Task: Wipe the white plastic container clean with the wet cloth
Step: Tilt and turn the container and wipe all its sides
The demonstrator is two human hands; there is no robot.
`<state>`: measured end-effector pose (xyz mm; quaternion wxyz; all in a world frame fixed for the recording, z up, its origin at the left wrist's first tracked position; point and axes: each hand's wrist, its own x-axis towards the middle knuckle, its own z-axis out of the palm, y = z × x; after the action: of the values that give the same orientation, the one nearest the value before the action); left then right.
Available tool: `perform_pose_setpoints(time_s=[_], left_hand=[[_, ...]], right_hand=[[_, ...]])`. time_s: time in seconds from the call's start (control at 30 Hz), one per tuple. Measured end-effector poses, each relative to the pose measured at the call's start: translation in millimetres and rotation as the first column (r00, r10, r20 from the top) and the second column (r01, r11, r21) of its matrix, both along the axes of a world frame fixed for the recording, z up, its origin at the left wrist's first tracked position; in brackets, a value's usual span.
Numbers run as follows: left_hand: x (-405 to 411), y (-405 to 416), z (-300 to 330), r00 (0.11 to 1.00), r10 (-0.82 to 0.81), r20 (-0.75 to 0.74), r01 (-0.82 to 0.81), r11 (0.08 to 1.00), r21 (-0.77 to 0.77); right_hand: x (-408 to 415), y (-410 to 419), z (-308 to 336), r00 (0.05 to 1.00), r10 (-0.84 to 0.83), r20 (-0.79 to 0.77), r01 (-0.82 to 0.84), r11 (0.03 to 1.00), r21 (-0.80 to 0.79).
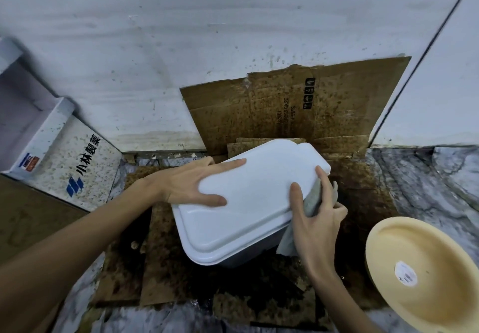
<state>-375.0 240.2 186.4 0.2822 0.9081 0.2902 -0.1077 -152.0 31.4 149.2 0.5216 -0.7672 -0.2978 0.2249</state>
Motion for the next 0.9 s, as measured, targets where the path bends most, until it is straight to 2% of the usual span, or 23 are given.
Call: perform_pose_setpoints(time_s=[0.17,0.37,0.43,0.53,0.6,0.73,0.83,0.9], left_hand=[[-11.4,3.6,-4.7,0.999,-0.032,-0.030,0.033,0.998,0.048],[-14.7,-1.8,0.7,0.996,-0.028,-0.079,0.040,0.987,0.156],[-19.2,-10.5,0.9,0.998,0.024,-0.058,-0.013,0.983,0.181],[-26.7,-35.1,-2.9,0.981,0.188,0.039,-0.192,0.955,0.226],[-30.6,-56.9,-7.5,0.926,0.353,0.131,-0.375,0.898,0.229],[-29.5,-104.3,-19.7,0.692,0.666,0.280,-0.712,0.694,0.109],[-21.2,-130.9,-28.2,0.550,0.787,0.279,-0.815,0.579,-0.026],[-17.8,-139.1,-31.8,0.484,0.836,0.259,-0.844,0.524,-0.113]], right_hand=[[7.5,-5.1,-12.8,0.994,0.080,0.076,-0.082,0.996,0.017],[44.1,-8.1,-14.5,0.959,0.110,0.261,-0.119,0.993,0.019],[59.3,-3.0,-8.4,0.943,0.119,0.310,-0.133,0.991,0.026],[79.6,16.6,6.5,0.897,0.203,0.392,-0.211,0.977,-0.023],[90.8,34.7,17.7,0.843,0.304,0.443,-0.295,0.951,-0.091],[109.9,65.9,30.7,0.706,0.537,0.463,-0.472,0.843,-0.258],[122.0,79.2,30.0,0.604,0.669,0.434,-0.533,0.743,-0.404],[125.6,81.8,30.1,0.598,0.736,0.317,-0.595,0.673,-0.440]])
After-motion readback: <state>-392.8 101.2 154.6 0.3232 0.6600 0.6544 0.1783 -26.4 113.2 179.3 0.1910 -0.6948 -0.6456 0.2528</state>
